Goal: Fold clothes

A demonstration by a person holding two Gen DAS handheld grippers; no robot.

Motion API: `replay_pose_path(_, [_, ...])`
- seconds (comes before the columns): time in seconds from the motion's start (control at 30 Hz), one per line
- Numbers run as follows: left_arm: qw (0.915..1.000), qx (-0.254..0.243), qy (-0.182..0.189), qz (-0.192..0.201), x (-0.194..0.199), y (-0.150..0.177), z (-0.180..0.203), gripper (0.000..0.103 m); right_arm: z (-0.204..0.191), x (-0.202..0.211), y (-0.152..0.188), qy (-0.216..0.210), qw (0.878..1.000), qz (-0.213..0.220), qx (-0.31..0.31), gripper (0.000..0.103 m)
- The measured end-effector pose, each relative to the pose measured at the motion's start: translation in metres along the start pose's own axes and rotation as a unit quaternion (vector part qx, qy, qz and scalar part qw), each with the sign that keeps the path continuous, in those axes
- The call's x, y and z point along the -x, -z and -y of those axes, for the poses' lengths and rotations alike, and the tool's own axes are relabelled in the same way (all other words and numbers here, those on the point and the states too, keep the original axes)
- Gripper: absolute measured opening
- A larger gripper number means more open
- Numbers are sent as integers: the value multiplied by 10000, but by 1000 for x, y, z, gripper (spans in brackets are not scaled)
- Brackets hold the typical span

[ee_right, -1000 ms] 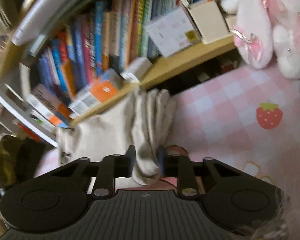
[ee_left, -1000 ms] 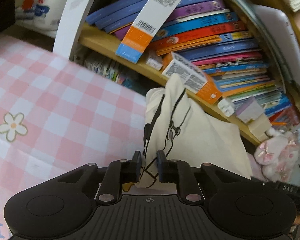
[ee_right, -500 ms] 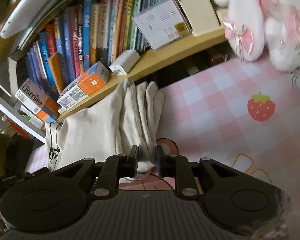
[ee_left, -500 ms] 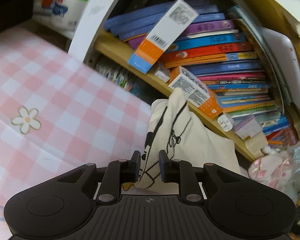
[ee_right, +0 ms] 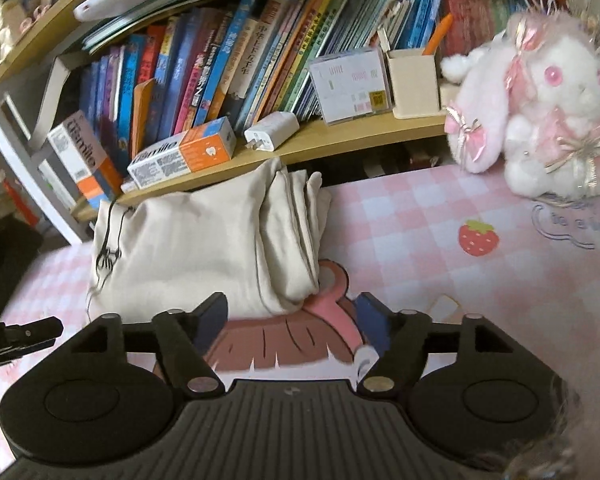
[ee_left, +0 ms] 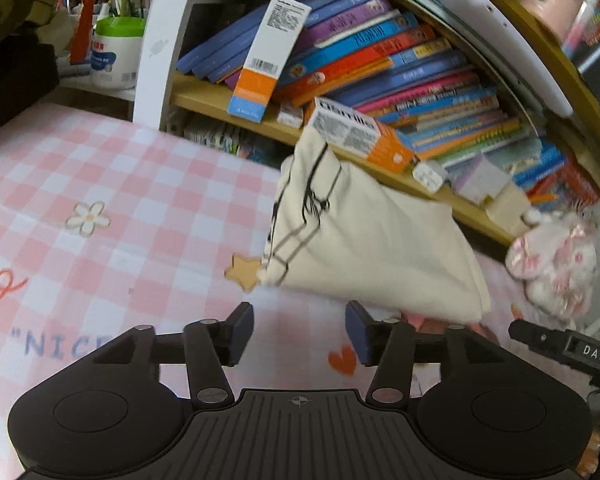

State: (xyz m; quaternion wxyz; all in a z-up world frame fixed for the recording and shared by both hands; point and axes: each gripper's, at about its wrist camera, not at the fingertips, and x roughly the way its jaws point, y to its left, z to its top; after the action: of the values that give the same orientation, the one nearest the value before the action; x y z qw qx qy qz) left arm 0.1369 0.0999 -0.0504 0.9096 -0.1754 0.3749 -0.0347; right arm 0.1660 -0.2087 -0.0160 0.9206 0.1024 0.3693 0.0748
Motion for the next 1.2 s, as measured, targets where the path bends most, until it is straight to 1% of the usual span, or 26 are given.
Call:
replay_pose_path(0.07, [9999,-110,-99,6,7,8,5,57,-5,8,7,56,10000,2,56,79])
replay_pose_path(0.1, [9997,-186,-164,22,10,12,8,65,-7,12,11,82,9999,3,82,80])
replay_pose_path(0.13, [9994,-262,-229,37,14,16,10,71,-9,15,14,108,9999,5,108,83])
replay_pose_path(0.2, [9985,-417,-337,71,21,24,15,72,-14,23,23,173,9997,3,154,86])
replay_pose_path(0.3, [9969,-632,-446,126,30,35,22,76,-22,33,38,292,9993,-25,252,89])
replay_pose_path(0.4, [9958,-727,-537,174,39,45,26,80,-30,42,52,477,9982,-34,352,93])
replay_pose_path(0.57, [9926,-951,-712,252,53,59,31,86,-37,57,72,644,9969,-4,444,100])
replay_pose_path(0.63, [9929,-928,-708,243,59,62,31,88,-40,64,79,699,9965,31,450,101])
replay_pose_path(0.7, [9930,-904,-714,244,63,65,30,94,-43,68,84,735,9963,52,438,103])
replay_pose_path(0.93, [9919,-948,-825,177,68,77,29,95,-54,80,100,723,9963,100,461,103])
replay_pose_path(1.2, [9910,-1018,-836,221,75,80,29,99,-60,86,106,746,9962,162,411,103])
